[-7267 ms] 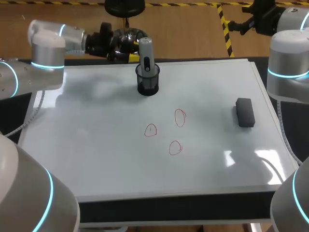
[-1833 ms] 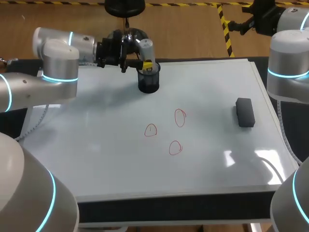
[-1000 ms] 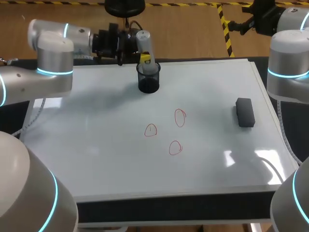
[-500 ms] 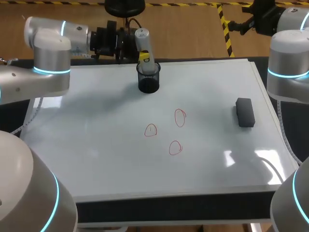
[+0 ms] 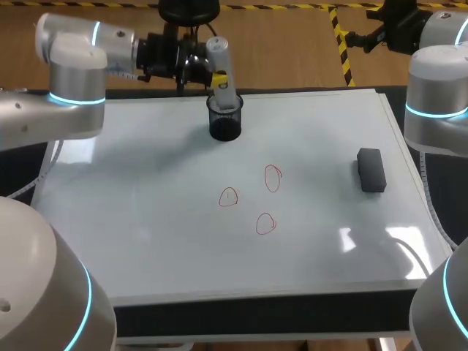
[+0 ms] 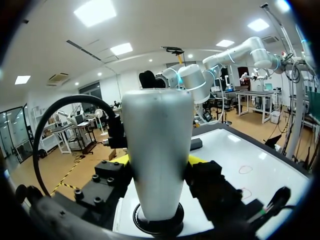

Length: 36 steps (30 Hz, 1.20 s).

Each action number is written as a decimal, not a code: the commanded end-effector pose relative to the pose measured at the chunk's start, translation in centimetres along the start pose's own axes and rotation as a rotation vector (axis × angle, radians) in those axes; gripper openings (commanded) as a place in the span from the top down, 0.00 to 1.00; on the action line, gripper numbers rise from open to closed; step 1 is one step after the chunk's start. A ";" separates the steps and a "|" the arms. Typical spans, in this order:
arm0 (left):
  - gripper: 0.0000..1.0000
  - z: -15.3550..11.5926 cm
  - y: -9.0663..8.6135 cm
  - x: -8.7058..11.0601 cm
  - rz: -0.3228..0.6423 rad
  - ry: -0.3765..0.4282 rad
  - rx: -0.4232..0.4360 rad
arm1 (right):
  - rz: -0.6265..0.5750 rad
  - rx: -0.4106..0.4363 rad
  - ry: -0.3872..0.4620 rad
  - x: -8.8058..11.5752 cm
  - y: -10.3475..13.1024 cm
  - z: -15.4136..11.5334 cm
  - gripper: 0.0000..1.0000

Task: Pick up the inspection probe, press it on each red-marked spot on the whiteboard one by one, put down the probe, pick up the eraser, and wipe off all the red marks.

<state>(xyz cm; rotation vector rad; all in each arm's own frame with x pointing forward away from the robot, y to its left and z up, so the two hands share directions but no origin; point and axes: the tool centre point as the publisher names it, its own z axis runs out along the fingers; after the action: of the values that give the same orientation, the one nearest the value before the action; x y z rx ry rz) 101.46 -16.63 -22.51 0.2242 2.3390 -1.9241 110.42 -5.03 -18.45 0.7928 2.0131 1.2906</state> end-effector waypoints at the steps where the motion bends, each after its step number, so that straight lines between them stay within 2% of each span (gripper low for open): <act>1: 1.00 -0.3 -0.8 0.0 0.005 0.001 -0.007 | 0.000 0.000 0.000 0.0 0.0 0.0 0.00; 10: 1.00 -1.2 -2.4 -0.6 -0.002 0.008 -0.015 | 0.000 0.000 0.000 0.0 0.0 0.0 0.00; 36: 1.00 -1.2 -2.4 -0.6 -0.002 0.008 -0.015 | 0.000 0.000 0.000 0.0 0.0 0.0 0.00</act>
<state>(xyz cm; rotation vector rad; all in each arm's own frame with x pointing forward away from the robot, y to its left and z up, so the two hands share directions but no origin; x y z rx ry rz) 101.79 -15.98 -20.08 0.2300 2.3573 -1.9118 110.42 -5.03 -18.45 0.7928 2.0131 1.2906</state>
